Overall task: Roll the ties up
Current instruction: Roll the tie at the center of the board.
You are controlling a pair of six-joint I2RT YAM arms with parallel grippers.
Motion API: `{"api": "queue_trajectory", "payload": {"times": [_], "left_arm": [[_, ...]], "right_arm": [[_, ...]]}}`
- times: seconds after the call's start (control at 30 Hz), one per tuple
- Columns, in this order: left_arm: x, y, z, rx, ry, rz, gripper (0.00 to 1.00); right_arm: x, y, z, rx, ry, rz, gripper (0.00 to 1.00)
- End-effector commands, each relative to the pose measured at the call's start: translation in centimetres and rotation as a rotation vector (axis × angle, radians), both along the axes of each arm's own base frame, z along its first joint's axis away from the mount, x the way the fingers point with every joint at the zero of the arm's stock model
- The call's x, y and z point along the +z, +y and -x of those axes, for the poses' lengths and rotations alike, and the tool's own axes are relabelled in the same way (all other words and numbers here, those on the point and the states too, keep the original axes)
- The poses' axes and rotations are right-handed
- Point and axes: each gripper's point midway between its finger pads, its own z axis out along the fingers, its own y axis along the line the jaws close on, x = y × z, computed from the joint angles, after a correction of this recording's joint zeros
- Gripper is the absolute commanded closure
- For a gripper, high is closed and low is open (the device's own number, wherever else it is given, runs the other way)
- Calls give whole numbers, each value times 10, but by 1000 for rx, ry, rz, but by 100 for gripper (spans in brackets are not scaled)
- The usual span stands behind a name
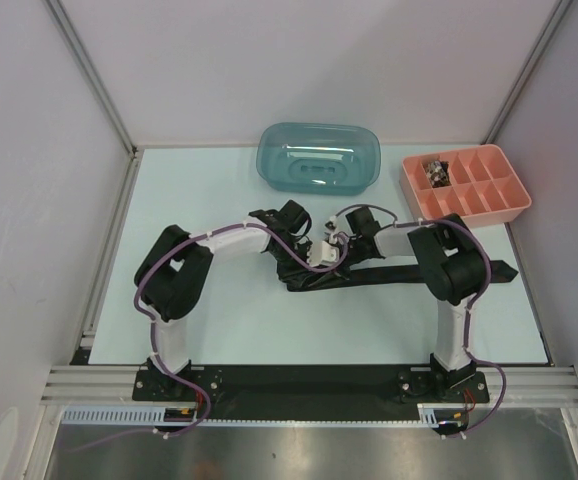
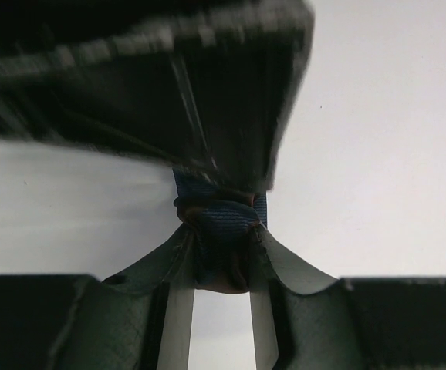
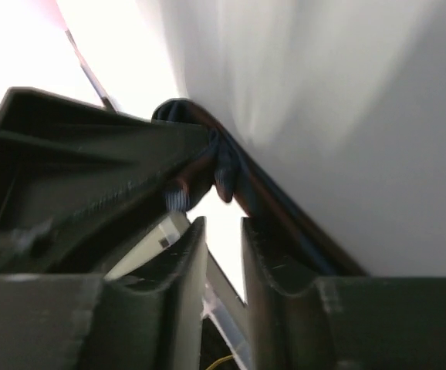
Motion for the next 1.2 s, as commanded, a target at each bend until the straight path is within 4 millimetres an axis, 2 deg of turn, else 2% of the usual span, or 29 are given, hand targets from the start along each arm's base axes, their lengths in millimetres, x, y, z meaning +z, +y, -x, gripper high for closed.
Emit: {"api": "queue_trajectory", "payload": {"times": [0.0,0.23,0.57,0.83,0.93,1.03,1.07,1.1,1.13,1.17], "left_arm": [[-16,7,7,-26,13,-48,66],[-14,5,8,-27,19,-37,65],[-12,2,7,-15,21,-28,65],[-12,2,5,-4,13,-30,64],[-12,2,3,4,7,-32,64],[-11,1,2,8,1,-28,61],[-12,3,4,10,5,-26,60],[-9,3,3,12,-3,-15,58],[-6,2,2,22,-7,-5,50],[-5,3,4,29,5,7,47]], "right_arm": [[26,-8,-17,-62,-62,-65,64],[34,13,-37,-100,-103,-135,60],[16,22,-25,-58,-94,-95,61],[12,28,-19,-56,-62,-107,64],[4,28,-17,-54,-24,-93,71],[-6,21,-16,-54,-10,-56,91],[-8,19,-16,-45,-28,-53,95],[-11,17,-14,-40,-16,-38,98],[-14,13,-15,-47,-16,-23,100],[-15,12,-15,-39,-28,-21,100]]}}
